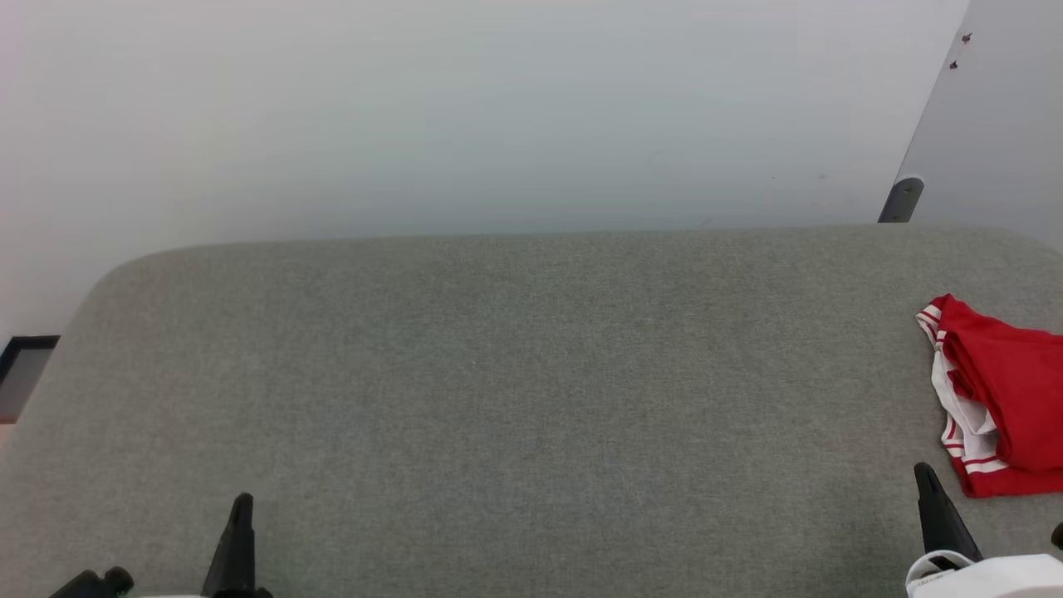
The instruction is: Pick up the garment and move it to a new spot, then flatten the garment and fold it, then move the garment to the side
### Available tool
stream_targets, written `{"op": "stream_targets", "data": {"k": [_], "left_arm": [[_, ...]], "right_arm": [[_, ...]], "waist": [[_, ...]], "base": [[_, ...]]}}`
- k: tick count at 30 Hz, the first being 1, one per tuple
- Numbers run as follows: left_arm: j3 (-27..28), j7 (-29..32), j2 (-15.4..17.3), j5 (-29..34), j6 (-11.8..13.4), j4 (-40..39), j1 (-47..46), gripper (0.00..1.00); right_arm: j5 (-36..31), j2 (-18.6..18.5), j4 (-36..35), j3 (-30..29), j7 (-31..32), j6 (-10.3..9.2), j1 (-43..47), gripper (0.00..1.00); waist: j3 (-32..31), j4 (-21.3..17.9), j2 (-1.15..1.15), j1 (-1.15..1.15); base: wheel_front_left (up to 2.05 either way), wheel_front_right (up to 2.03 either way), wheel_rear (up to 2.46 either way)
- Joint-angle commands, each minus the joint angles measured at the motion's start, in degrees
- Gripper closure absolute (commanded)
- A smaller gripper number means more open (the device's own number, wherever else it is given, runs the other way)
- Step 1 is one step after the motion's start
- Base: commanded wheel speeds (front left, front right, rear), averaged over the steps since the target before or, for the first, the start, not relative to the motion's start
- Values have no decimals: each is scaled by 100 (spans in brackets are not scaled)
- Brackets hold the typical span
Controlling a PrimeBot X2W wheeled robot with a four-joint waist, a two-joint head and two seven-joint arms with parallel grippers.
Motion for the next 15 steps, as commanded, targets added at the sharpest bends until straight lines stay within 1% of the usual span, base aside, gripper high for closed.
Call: {"op": "stream_targets", "data": {"k": [1, 15], "left_arm": [[33, 25, 17, -136, -7, -50, -133, 100], [50, 281, -125, -932, -10, 14, -344, 100]], "right_arm": [[168, -10, -71, -37, 26, -2, -156, 100], [1084, 96, -76, -115, 275, -2, -271, 100]], "waist": [[4, -2, 0, 0], [60, -20, 0, 0]], "base": [[0, 0, 0], [0, 0, 0]]}}
